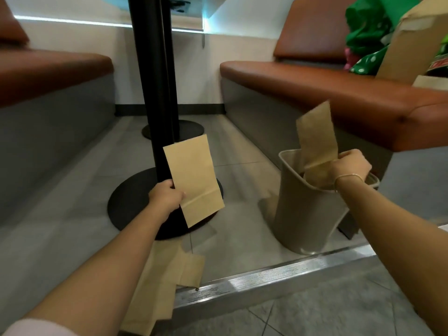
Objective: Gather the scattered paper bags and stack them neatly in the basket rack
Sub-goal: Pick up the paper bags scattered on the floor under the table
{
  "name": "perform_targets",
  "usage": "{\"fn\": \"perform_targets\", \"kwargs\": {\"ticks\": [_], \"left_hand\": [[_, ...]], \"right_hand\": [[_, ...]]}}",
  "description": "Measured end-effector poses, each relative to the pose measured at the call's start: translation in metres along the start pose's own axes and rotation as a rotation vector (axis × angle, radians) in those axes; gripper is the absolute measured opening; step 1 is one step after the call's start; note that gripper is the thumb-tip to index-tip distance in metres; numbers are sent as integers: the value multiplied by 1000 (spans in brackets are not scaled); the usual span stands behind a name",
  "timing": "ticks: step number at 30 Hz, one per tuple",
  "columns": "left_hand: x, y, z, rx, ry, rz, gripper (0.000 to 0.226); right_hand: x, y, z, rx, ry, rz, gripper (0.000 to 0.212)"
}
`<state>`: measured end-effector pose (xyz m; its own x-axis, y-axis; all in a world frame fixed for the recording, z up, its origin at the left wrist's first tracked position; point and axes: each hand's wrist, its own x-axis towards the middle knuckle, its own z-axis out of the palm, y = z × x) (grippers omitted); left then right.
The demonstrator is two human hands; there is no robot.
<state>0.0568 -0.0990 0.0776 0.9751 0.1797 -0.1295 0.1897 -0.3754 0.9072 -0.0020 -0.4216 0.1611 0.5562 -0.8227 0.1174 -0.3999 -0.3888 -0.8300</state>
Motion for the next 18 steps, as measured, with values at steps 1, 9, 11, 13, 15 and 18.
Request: {"fn": "perform_targets", "kwargs": {"ticks": [1, 9, 11, 13, 15, 18], "left_hand": [[-1, 6, 4, -7, -2, 8, 33], [-18, 44, 35, -67, -119, 112, 38], [-23, 54, 41, -80, -179, 147, 39], [-26, 63, 48, -104, -239, 181, 38], [-29, 72, 55, -141, -285, 209, 35], [-31, 77, 60, -159, -282, 250, 22]], "right_hand": [[-1, 3, 1, 2, -31, 25, 36], [-28, -7, 15, -18, -167, -299, 44], [-38, -17, 18, -11, -334, -382, 56], [-45, -28, 23, -49, -548, -409, 62], [-50, -35, 29, -114, -659, -440, 52], [-49, -40, 36, -99, -568, -468, 24]]}}
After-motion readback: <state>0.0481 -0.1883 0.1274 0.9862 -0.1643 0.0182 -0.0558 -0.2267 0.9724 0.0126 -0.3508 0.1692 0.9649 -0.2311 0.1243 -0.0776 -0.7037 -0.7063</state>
